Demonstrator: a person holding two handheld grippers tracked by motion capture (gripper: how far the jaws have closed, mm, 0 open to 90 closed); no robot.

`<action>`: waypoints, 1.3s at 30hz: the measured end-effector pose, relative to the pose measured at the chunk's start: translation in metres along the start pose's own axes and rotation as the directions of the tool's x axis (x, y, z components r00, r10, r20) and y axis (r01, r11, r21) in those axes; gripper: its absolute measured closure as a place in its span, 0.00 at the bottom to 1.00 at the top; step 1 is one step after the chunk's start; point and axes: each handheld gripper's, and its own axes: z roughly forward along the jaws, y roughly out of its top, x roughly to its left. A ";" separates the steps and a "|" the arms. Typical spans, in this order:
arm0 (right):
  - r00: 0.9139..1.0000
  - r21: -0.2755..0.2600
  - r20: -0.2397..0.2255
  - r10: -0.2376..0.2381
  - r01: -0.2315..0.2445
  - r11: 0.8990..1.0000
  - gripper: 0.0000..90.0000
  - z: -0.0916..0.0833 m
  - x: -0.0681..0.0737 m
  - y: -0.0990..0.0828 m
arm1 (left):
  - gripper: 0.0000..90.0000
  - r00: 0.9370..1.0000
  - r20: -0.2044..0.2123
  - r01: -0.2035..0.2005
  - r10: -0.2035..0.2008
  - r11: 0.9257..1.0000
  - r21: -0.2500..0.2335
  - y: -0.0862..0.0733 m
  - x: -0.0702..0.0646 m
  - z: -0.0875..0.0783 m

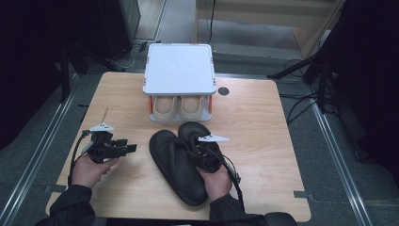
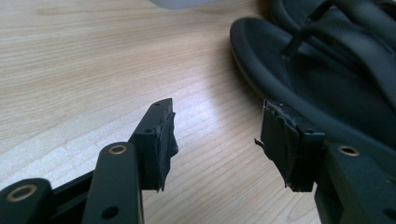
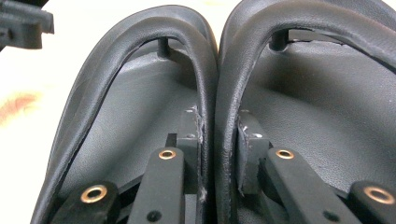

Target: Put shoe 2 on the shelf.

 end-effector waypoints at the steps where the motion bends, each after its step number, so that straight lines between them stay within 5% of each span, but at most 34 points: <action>1: 1.000 0.005 -0.005 -0.009 0.009 1.000 0.85 0.000 0.000 0.000 | 0.49 1.000 0.004 0.001 -0.001 1.000 0.001 0.001 0.001 0.000; 12: 0.996 0.027 -0.069 -0.048 0.050 0.998 0.84 -0.007 0.004 -0.006 | 0.47 1.000 0.011 -0.001 0.001 1.000 0.017 0.008 0.004 0.004; 21: 0.980 0.062 -0.148 -0.135 0.145 0.987 0.84 -0.010 0.012 -0.006 | 0.46 1.000 -0.010 0.022 -0.022 1.000 0.012 0.009 0.012 0.003; 31: 0.949 0.117 -0.229 -0.219 0.250 0.961 0.84 -0.007 0.016 0.003 | 0.46 0.999 -0.020 0.025 -0.025 1.000 0.004 0.007 0.015 -0.003; 35: 0.927 0.113 -0.271 -0.260 0.299 0.948 0.84 -0.006 0.018 0.012 | 0.46 0.999 -0.033 0.039 -0.039 0.999 -0.003 0.002 0.017 -0.007; 37: 0.923 0.113 -0.284 -0.261 0.303 0.946 0.84 -0.006 0.018 0.015 | 0.46 0.998 -0.038 0.042 -0.042 0.999 -0.006 0.001 0.018 -0.009; 38: 0.910 0.113 -0.319 -0.264 0.313 0.943 0.84 -0.006 0.016 0.022 | 0.46 0.998 -0.039 0.044 -0.044 0.999 -0.008 0.000 0.019 -0.010; 39: 0.908 0.110 -0.326 -0.264 0.314 0.943 0.84 -0.007 0.016 0.024 | 0.46 0.998 -0.044 0.048 -0.049 0.999 -0.009 -0.001 0.019 -0.011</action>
